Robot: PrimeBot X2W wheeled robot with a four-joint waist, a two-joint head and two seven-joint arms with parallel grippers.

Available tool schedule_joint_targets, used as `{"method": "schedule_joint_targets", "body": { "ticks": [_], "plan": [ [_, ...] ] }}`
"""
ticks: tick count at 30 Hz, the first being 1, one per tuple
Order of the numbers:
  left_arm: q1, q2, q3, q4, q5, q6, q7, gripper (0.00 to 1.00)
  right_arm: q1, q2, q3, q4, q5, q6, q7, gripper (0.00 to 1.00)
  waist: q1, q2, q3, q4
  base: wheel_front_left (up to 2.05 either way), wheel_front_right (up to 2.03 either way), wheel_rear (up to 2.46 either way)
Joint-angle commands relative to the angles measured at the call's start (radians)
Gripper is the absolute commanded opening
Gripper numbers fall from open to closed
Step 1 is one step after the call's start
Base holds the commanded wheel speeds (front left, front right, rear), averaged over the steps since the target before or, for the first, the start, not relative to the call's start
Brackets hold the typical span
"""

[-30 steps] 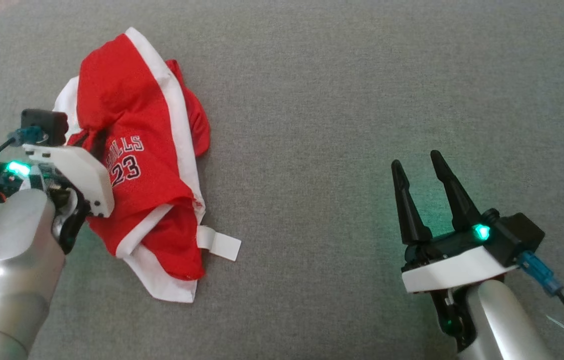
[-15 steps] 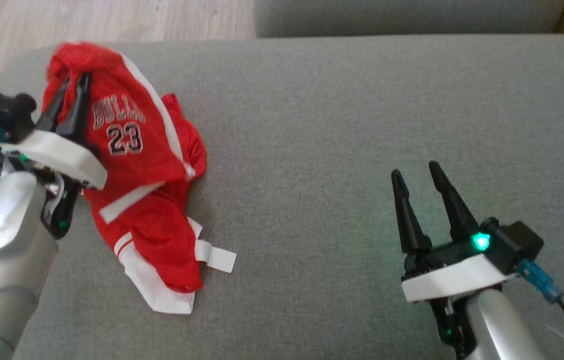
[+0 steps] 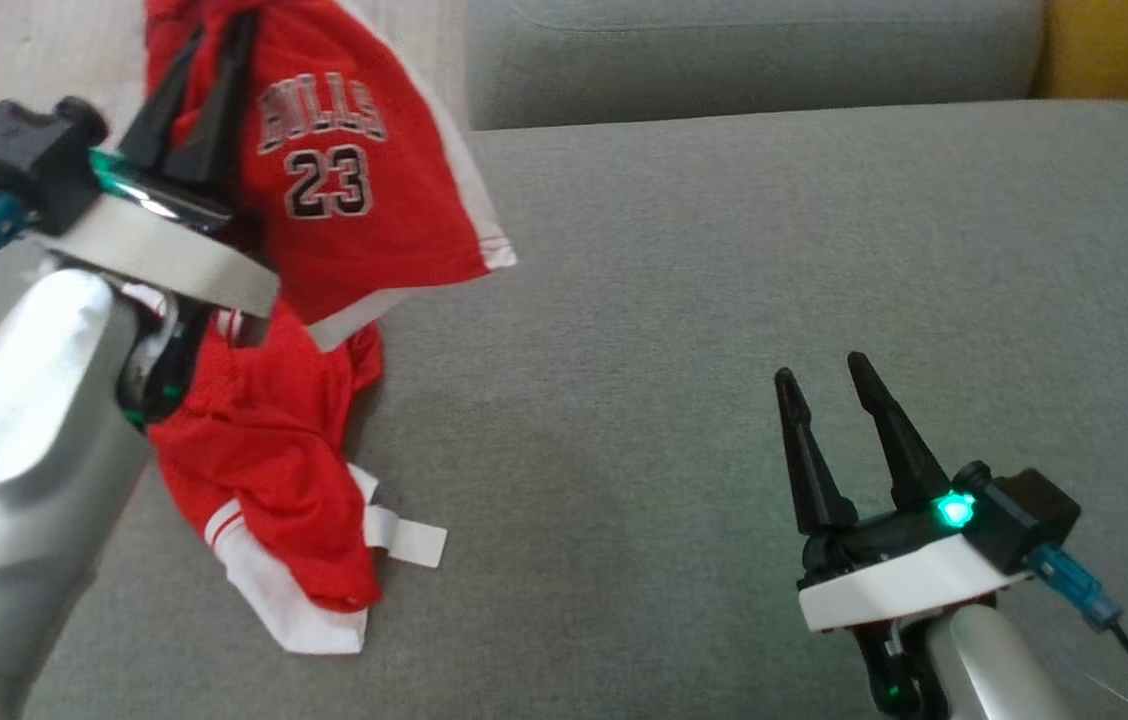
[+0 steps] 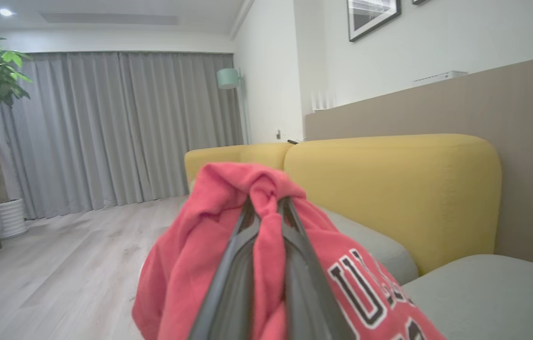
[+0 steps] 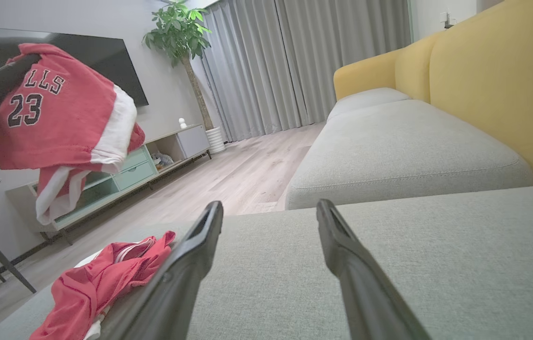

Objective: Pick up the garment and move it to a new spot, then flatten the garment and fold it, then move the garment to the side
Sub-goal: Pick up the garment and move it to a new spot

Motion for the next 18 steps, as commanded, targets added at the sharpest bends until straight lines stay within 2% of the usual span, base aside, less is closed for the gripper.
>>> {"method": "schedule_joint_targets", "body": {
  "ticks": [1,4,9,14,18],
  "plan": [
    [-0.058,0.036,0.028,-0.055,0.007,0.007,0.019,0.0,-0.028,-0.003,0.023,-0.041,0.008,-0.001,-0.011,1.0,0.0001,-0.0001,0.007,-0.021,0.0,0.0,0.0],
    [-0.049,0.02,-0.007,-0.114,0.01,0.013,0.073,0.0,-0.039,-0.003,0.019,-0.049,0.013,-0.001,-0.011,1.0,0.0001,-0.0001,0.024,-0.06,0.0,0.0,0.0],
    [-0.055,-0.02,-0.086,-0.159,0.05,0.02,0.133,0.0,-0.076,-0.003,0.014,-0.077,0.03,-0.001,-0.011,1.0,0.0001,-0.0001,0.083,-0.173,0.0,0.0,0.0],
    [-0.075,-0.066,-0.112,-0.131,0.054,0.017,0.134,0.0,-0.097,-0.003,0.016,-0.096,0.049,-0.001,-0.011,1.0,0.0001,-0.0001,0.131,-0.263,0.0,0.0,0.0],
    [-0.145,-0.108,-0.162,-0.047,0.089,-0.006,0.129,0.0,-0.105,-0.003,0.022,-0.102,0.064,-0.001,-0.011,1.0,0.0001,-0.0001,0.168,-0.338,0.0,0.0,0.0]
  ]
}}
